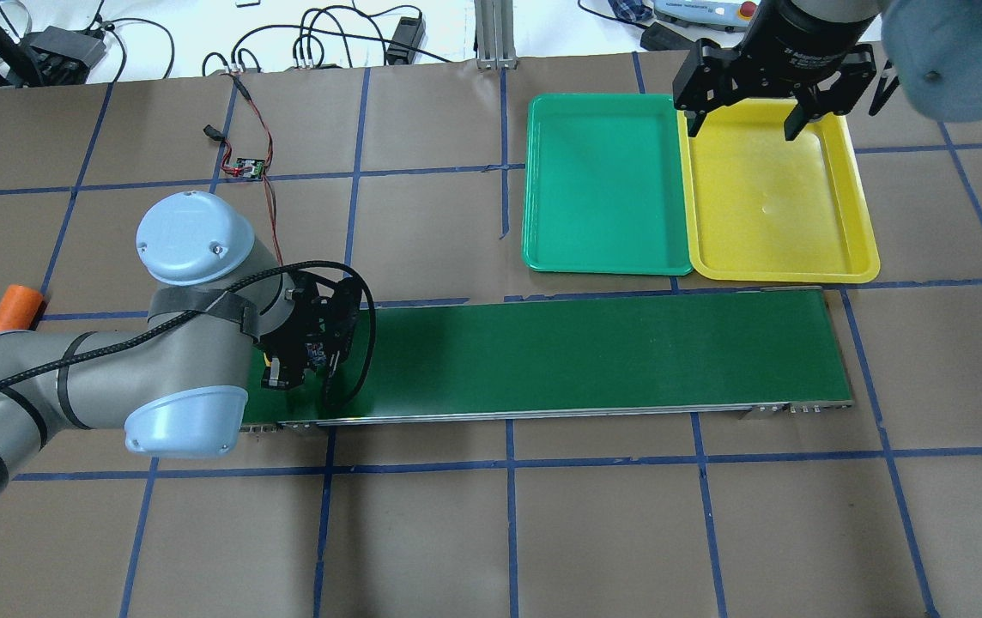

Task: Sort buttons by color to trays
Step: 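Carry the yellow-capped button onto the conveyor belt and release it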

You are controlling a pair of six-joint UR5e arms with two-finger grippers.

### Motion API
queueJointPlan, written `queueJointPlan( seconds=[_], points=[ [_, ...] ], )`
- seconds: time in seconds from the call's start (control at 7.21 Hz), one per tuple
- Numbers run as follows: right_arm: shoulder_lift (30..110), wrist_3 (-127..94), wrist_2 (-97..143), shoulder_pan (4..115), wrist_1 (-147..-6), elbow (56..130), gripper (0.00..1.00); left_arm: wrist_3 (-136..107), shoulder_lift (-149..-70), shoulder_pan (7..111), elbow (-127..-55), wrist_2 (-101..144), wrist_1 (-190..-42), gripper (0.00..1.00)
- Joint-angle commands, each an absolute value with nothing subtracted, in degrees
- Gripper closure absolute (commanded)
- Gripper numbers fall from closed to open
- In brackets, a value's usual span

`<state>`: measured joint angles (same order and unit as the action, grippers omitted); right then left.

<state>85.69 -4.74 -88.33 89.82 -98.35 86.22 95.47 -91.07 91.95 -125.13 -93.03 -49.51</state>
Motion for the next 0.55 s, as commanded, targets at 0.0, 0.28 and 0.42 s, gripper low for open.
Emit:
queueJointPlan(
  seconds=[0.0, 0.28, 0.42],
  points=[
    [85.7, -4.7, -88.3, 89.8, -98.3, 86.2, 0.0, 94.3, -93.0, 92.8, -125.2, -92.6, -49.3, 0.8],
    [85.7, -4.8, -88.3, 89.9, -98.3, 86.3, 0.0, 91.6, -93.5, 93.9, -125.0, -92.5, -48.8, 0.0],
    [85.7, -4.8, -88.2, 89.9, -98.3, 86.3, 0.0, 91.3, -93.2, 94.0, -124.6, -92.5, -47.6, 0.0]
  ],
)
